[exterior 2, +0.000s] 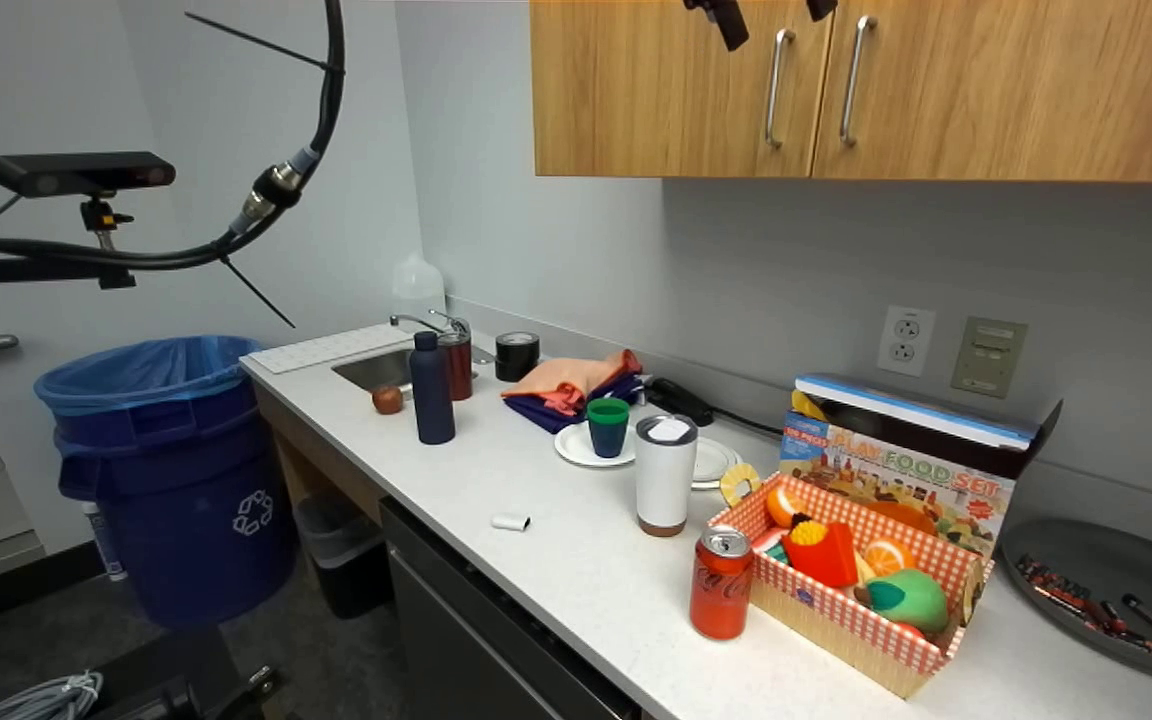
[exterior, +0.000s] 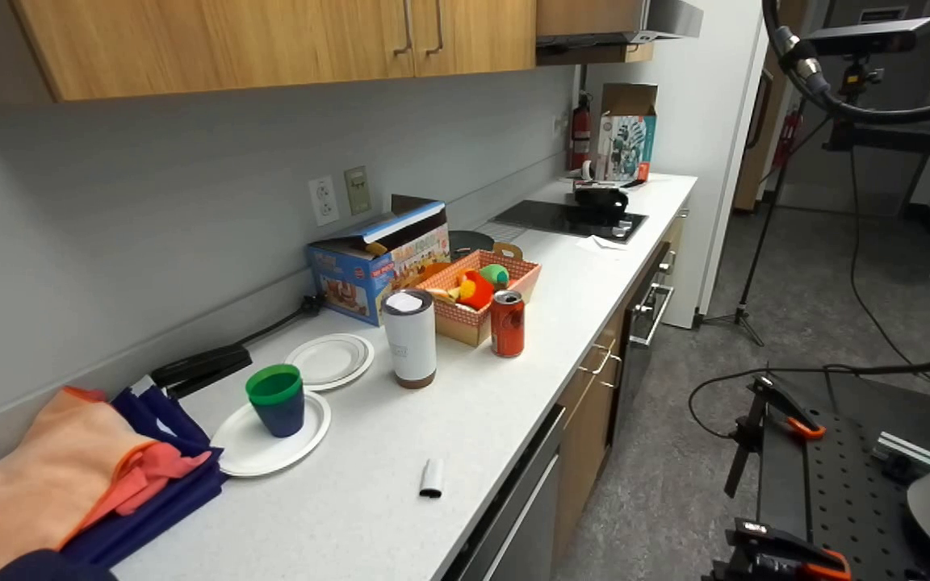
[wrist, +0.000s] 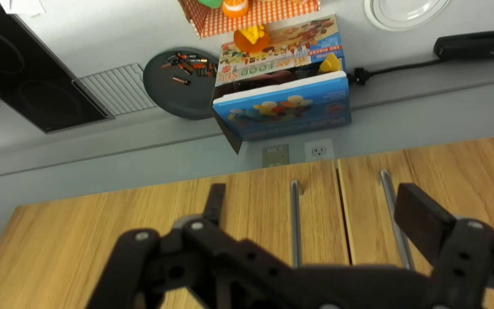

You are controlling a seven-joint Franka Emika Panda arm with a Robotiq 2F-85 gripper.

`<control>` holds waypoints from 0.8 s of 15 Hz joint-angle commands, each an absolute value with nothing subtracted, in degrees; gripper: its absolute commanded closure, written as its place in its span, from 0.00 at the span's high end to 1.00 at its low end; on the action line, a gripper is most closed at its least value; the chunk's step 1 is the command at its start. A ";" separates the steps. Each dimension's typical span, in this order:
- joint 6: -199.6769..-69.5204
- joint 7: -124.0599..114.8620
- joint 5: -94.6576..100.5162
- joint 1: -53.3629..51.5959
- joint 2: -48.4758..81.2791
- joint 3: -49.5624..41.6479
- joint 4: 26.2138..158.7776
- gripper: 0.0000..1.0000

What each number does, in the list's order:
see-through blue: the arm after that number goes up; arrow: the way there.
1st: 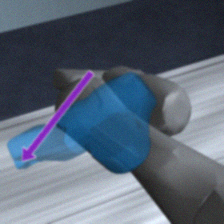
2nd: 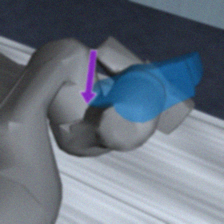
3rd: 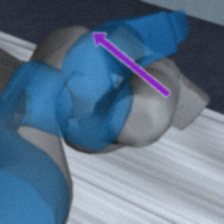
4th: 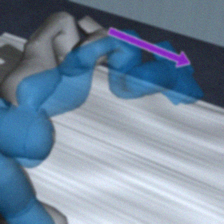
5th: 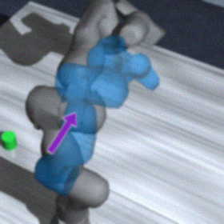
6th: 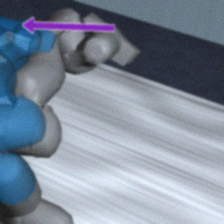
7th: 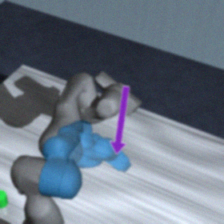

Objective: Open the right door of the cabinet

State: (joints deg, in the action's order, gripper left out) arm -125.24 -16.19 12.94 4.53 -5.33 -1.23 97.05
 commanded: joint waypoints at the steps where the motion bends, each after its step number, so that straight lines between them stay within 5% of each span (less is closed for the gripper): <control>1: -129.89 -18.16 15.11 4.97 -1.40 -2.03 93.66 1.00; 12: -132.19 -21.03 15.91 4.15 8.08 -4.24 84.40 1.00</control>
